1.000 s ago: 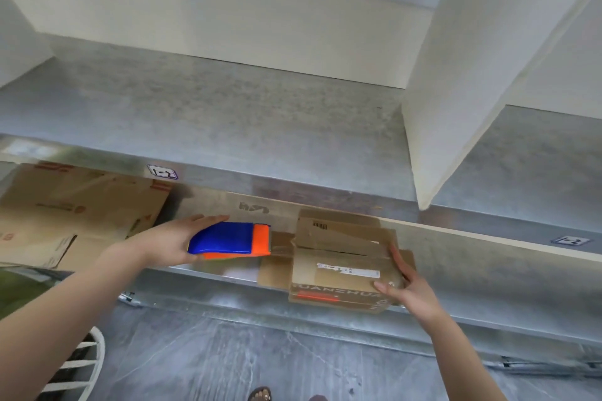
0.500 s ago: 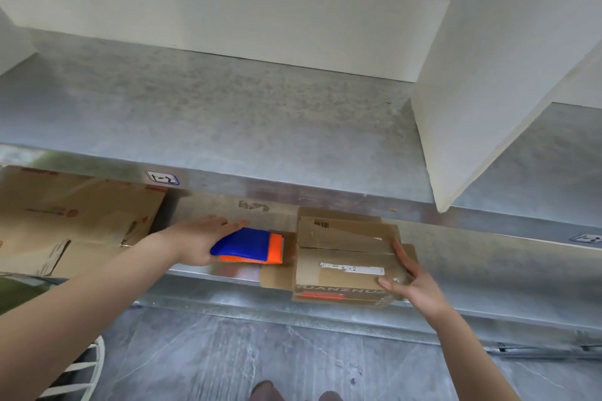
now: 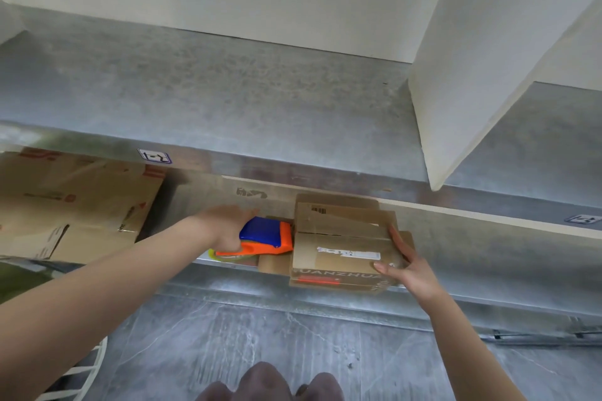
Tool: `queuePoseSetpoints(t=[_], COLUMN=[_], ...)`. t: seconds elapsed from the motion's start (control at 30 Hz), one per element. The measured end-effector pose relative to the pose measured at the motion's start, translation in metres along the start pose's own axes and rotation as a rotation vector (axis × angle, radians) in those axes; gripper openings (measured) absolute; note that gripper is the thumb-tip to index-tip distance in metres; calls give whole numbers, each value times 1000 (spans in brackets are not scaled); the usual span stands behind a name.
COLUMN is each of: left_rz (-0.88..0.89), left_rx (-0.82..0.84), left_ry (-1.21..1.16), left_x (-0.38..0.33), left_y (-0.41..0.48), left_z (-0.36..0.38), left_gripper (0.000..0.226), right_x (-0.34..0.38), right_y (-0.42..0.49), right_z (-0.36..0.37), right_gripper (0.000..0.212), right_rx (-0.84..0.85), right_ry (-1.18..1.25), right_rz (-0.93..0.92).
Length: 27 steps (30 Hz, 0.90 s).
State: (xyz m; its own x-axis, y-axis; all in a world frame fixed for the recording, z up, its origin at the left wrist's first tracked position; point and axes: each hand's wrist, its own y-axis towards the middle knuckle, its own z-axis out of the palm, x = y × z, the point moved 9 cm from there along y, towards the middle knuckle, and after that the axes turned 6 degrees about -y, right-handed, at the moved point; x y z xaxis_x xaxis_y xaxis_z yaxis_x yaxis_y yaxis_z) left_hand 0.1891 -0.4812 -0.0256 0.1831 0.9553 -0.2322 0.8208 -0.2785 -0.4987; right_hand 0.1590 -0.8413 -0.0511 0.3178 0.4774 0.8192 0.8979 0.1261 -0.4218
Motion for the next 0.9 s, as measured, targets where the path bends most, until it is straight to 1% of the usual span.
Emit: queuePoseSetpoints(t=[0.07,0.17,0.27,0.3,0.37,0.4,0.47,0.5,0.6,0.67,0.73,0.77,0.83,0.9], left_rz=[-39,-99,-40,-28,-42,-64,-105,-128,-185,-189,-148,-105,16,88], left_rx=[23,-18,-82,-97,-126,-135,-126,-114,-87,-89,-100,-141,-287,-329], left_ry=[6,-1,12,33,87,128,207,211,56,21,121,175,206,137], left_x=[-4,-14,-16,-10,11,23,45,58,86,90,86,81,63,41], left_y=[-2,-4,0,-1,-4,-5,-8,-9,-13,-15,-16,-16,-21,-26], left_z=[1,2,-5,-10,-22,-26,-24,-19,-6,-2,1,0,-4,-4], left_gripper=[39,34,28,31,50,59,68,71,83,89,91,89,85,91], right_x=[2,5,5,5,6,7,7,7,4,4,3,4,5,6], right_y=[-1,-3,-3,-3,-3,-3,-4,-3,-1,-1,-2,-3,-5,-8], right_z=[1,2,0,0,0,1,1,1,2,2,1,2,3,3], right_gripper=[98,94,91,92,97,103,117,117,98,102,114,115,107,95], right_rx=[0,-3,-13,-12,-10,-6,-4,-5,-15,-21,-23,-24,-23,-34], right_ry=[8,4,0,-6,-8,-5,1,3,11,11,3,-5,-30,-116], right_rz=[1,10,8,10,7,6,-1,-3,3,9,10,6,-7,-17])
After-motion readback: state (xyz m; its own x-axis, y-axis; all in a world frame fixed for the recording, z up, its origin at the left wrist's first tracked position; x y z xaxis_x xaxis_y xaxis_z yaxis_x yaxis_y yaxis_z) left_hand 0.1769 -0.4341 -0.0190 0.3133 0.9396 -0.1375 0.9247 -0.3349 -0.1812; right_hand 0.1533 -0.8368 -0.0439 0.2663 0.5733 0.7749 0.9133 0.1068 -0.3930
